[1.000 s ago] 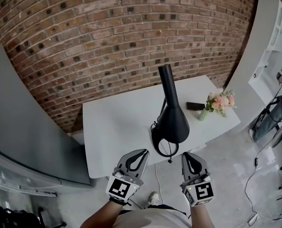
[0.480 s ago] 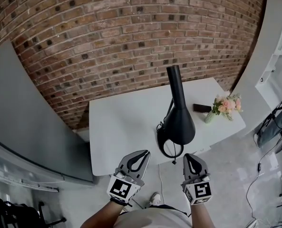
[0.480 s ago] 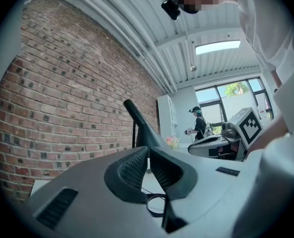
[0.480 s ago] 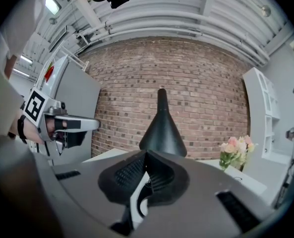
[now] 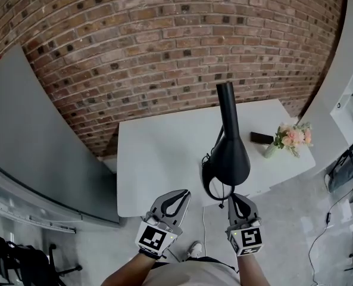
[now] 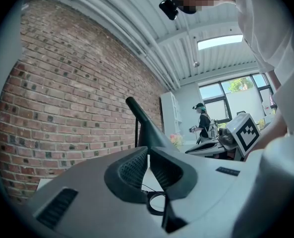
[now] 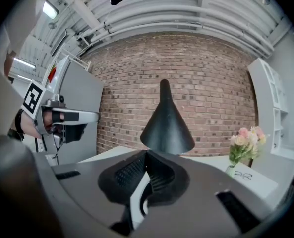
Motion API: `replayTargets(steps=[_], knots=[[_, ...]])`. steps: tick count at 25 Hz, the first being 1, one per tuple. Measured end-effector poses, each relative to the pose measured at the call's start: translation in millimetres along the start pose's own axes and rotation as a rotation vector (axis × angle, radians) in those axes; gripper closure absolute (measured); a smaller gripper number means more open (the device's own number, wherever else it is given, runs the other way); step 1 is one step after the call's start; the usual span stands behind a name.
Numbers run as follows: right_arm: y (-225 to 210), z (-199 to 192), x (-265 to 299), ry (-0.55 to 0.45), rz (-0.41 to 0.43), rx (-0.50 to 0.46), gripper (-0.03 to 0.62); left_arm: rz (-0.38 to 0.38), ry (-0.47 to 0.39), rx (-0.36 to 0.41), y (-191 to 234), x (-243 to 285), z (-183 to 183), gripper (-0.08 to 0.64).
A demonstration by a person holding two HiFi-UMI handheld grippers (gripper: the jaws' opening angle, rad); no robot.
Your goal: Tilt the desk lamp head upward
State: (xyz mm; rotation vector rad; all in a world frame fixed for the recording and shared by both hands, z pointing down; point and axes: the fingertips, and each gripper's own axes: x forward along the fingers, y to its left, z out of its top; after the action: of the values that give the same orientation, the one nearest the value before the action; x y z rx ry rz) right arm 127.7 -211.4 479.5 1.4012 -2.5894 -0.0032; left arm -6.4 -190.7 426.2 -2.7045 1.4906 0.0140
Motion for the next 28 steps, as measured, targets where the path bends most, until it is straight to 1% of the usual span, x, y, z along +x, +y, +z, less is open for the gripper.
replayTargets(steps=[10, 14, 19, 21, 24, 28], knots=[[-6.8, -8.2, 17.0, 0.005, 0.038, -0.014, 0.580, 0.033, 0.029, -0.001, 2.9, 12.6, -8.9, 0.540], [-6.1, -13.0, 24.3, 0.010, 0.057, -0.017, 0.580, 0.050, 0.033, 0.012, 6.5, 16.2, -8.4, 0.540], [-11.1, -21.8, 34.8, 0.023, 0.076, -0.007, 0.580, 0.079, 0.038, 0.032, 12.9, 18.1, -8.1, 0.540], [-14.5, -19.7, 38.8, 0.012, 0.074, -0.012, 0.580, 0.092, 0.042, 0.032, 15.7, 17.9, -8.5, 0.540], [-13.8, -20.8, 43.9, 0.025, 0.089, -0.013, 0.580, 0.109, 0.049, 0.029, 19.5, 19.4, -10.1, 0.540], [-15.2, -20.2, 50.0, -0.003, 0.101, -0.010, 0.580, 0.119, 0.049, 0.041, 20.0, 23.9, -10.1, 0.540]])
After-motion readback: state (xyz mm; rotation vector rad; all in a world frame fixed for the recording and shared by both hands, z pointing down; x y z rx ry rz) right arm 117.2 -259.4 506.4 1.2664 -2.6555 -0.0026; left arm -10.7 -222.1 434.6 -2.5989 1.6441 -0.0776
